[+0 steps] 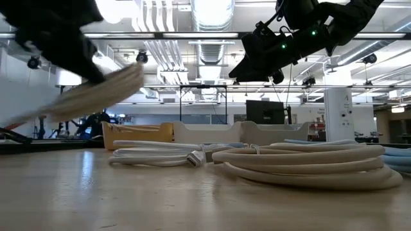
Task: Sort HDMI cables
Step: Put the brown hdmi cable into the yellow bin
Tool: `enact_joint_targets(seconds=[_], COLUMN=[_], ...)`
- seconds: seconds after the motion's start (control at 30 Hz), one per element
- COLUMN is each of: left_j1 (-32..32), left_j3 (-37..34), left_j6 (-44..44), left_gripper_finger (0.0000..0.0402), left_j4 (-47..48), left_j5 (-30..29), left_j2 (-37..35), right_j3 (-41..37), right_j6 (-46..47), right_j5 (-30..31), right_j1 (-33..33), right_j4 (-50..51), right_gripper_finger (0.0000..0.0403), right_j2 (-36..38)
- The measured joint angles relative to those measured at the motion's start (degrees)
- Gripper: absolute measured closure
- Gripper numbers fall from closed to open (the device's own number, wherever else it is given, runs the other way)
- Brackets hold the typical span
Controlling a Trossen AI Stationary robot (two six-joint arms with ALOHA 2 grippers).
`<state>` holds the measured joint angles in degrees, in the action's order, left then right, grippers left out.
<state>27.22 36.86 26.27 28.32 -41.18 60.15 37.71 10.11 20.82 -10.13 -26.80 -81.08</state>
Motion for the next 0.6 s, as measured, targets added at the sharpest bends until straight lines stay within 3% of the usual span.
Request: enact_joint_targets(seconds=[0.17, 0.3, 0.47, 0.6], left_j1=[-4.32, -12.73, -29.37, -44.26], left_j3=[0.00, 0.00, 0.00, 0.01], left_j6=[-12.22, -15.76, -16.61, -25.47], left_gripper_finger=[0.0366, 0.0368, 0.0368, 0.0367], left_j4=[0.00, -0.52, -5.93, -14.62], left_j5=[-22.71, -30.77, -26.30, -10.82], left_j2=[-4.21, -6.25, -6.31, -3.88], right_j3=[-0.02, -0.02, -0.02, -0.02], right_j6=[-0.02, -0.02, -0.02, -0.22], right_j5=[0.02, 0.04, 0.10, 0.11], right_j1=[0.00, -0.02, -0.02, -0.02], right_j4=[0.00, 0.00, -0.03, -0.05], right_gripper_finger=[0.0220, 0.0220, 0.0220, 0.0220], right_j2=[0.00, -0.01, 0.00, 0.00])
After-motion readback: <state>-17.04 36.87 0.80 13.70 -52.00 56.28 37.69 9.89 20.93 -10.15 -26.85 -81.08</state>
